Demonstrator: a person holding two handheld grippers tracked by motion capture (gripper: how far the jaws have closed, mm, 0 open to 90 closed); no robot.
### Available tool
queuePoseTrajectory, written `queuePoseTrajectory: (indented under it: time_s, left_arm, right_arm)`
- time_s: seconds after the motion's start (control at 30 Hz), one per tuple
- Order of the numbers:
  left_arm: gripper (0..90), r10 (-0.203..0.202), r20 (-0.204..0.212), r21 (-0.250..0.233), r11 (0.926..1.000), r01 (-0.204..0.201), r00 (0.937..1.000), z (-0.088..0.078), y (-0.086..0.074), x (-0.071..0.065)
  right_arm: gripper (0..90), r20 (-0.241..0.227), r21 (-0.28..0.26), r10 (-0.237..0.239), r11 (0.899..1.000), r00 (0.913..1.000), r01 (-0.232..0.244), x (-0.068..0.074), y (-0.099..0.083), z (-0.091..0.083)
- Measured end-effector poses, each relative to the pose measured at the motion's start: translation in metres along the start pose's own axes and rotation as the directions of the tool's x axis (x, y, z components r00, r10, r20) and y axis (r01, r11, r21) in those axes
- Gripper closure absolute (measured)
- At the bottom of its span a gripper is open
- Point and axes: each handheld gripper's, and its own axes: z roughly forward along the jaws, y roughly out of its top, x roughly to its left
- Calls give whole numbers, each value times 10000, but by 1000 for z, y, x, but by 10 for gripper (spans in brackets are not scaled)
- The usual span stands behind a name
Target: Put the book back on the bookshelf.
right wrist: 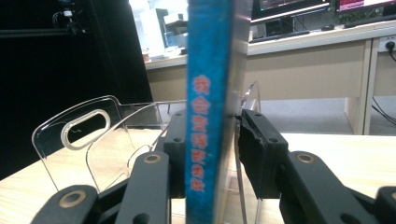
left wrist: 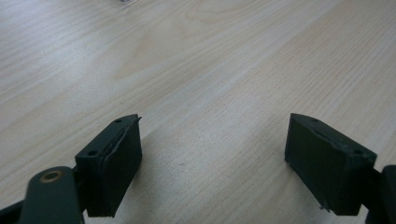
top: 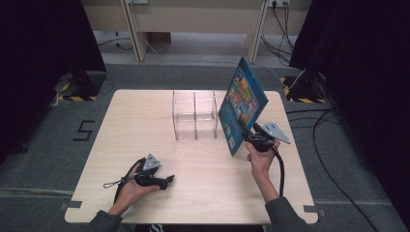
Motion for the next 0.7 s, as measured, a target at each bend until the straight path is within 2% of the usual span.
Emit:
queuePoseTrajectory:
  time_s: [0.3, 0.5, 0.63, 0.7]
  left_arm:
    - [175, -16, 4, -10, 10000, 16, 10000, 0, 0, 0]
    - [174, -13, 8, 8, 10000, 13, 10000, 0, 0, 0]
    - [173, -4, 7, 23, 10000, 4, 10000, 0, 0, 0]
    - [173, -16, 9, 10, 10000, 16, 10000, 0, 0, 0]
  right_arm:
    - [638, -131, 94, 85, 9999, 9999, -84, 0, 1, -4]
    - [597, -9, 126, 124, 9998, 9999, -124, 0, 2, -7]
    - [525, -8, 125, 245, 9996, 9997, -245, 1, 2, -10]
    - [486, 81, 128, 459, 9989, 9989, -460, 1, 2, -12]
